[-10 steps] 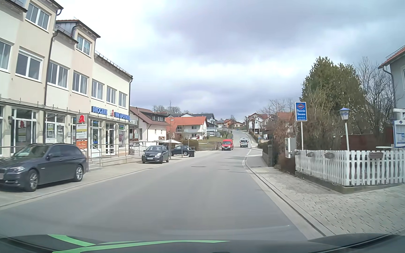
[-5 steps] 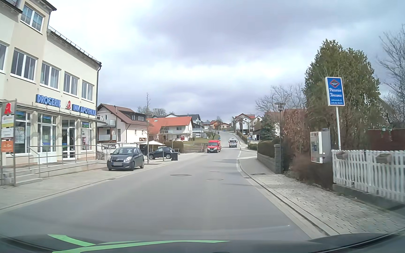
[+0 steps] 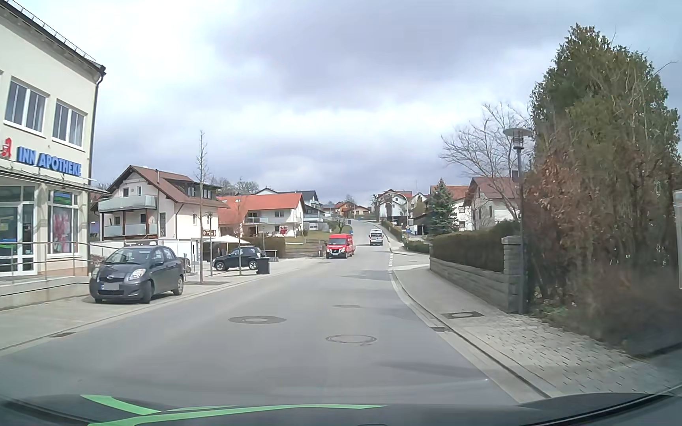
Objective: Follow the waypoints while adhering to traffic rules and regulations
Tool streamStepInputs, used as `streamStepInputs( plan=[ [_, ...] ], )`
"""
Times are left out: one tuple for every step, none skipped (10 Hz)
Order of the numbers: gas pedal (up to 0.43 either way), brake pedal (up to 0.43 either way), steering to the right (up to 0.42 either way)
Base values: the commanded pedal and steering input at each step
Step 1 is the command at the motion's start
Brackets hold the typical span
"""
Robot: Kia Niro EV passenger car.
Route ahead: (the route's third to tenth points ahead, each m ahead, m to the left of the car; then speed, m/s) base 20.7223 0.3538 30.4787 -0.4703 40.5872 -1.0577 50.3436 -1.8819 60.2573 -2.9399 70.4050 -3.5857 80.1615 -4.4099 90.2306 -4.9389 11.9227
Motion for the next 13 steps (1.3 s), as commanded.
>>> streamStepInputs(
  plan=[
    [0.118,0.0,0.029],
    [0.118,0.0,0.028],
    [0.118,0.0,0.025],
    [0.118,0.0,0.022],
    [0.118,0.0,0.018],
    [0.118,0.0,0.016],
    [0.118,0.0,0.015],
    [0.118,0.0,0.015],
    [0.118,0.0,0.013],
    [0.118,0.0,0.012],
    [0.118,0.0,0.011],
    [0.118,0.0,0.011],
    [0.118,0.0,0.01]
  ],
)
